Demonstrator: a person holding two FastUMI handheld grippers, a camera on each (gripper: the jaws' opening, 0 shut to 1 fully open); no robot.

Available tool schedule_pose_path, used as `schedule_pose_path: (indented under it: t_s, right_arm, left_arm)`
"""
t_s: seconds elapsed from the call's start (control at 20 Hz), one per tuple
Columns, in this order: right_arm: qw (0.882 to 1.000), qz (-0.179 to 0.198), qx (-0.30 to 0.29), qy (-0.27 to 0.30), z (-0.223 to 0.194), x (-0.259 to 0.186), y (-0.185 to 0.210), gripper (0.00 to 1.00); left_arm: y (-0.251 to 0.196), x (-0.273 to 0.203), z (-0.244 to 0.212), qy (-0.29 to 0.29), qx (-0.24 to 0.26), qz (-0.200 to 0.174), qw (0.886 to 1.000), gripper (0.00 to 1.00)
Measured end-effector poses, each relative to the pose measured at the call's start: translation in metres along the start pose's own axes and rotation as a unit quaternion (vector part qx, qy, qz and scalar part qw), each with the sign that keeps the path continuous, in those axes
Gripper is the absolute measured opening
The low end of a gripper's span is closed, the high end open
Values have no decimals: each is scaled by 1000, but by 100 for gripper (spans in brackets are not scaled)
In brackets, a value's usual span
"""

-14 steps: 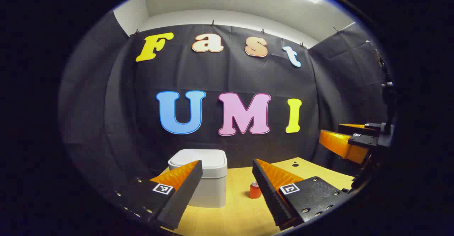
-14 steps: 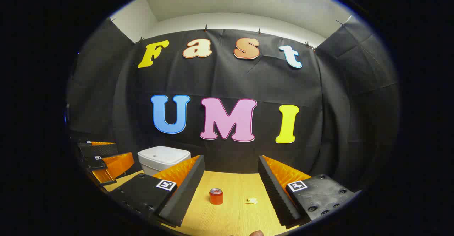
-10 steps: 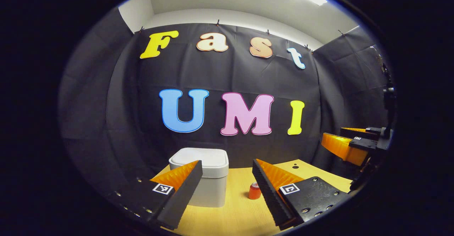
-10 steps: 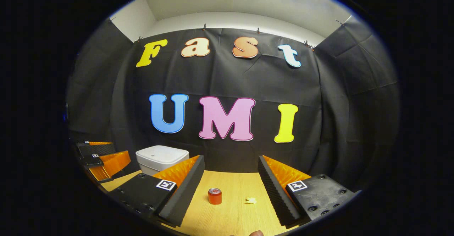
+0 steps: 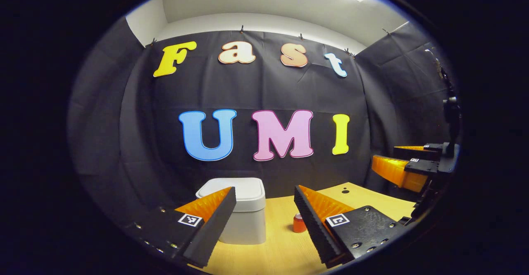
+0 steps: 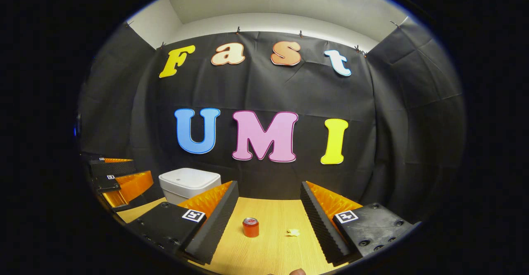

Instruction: Press the lid of the desktop garbage bin to open it, pick up the crumpled paper on the desktop and throw it into the bin, then pick up the pop can on the desktop and drop it into the bin, and finally close the garbage bin lid.

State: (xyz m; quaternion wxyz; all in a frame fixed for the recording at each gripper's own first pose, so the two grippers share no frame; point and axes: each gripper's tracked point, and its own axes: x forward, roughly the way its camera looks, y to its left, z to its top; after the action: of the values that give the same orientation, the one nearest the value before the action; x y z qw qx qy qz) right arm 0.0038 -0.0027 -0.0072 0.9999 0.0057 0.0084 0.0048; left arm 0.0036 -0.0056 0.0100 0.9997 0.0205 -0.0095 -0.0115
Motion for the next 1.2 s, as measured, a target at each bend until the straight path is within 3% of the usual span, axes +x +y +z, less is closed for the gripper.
schedule_pose_path:
  t_s: [0.2, 0.8, 1.2]
  right_arm:
    - [1000, 12, -1, 0, 0, 2, 6, 98]
    - [997, 67, 7, 27, -12, 10, 30, 98]
    - [997, 70, 10, 9, -4, 19, 33, 98]
  left_arm:
    - [-3, -1, -3, 5, -14, -2, 1000, 93]
    - [15, -2, 11, -3, -8, 38, 999, 93]
    - [29, 8, 2, 13, -28, 48, 998, 93]
